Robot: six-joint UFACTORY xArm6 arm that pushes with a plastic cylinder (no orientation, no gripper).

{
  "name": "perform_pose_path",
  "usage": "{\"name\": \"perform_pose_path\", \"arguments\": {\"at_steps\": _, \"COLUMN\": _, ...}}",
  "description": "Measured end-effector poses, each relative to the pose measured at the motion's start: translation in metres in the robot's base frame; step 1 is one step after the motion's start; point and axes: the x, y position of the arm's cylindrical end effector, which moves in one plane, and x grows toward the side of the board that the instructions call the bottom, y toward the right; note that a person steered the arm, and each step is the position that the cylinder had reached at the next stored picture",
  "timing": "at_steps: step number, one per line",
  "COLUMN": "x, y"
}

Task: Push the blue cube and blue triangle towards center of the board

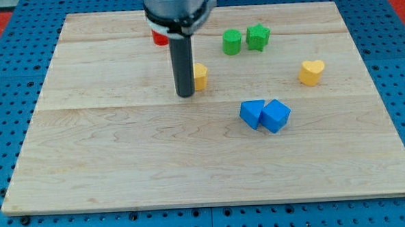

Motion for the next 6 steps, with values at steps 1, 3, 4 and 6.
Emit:
{"name": "perform_pose_path", "arguments": {"at_steps": 1, "x": 0.06, "y": 0.006}}
{"name": "perform_pose_path", "arguments": {"at_steps": 3, "x": 0.097, "y": 0.184}}
{"name": "perform_pose_path", "arguments": {"at_steps": 4, "x": 0.057, "y": 0.169}}
{"name": "perform_pose_path", "arguments": {"at_steps": 6, "x": -0.002, "y": 0.108}}
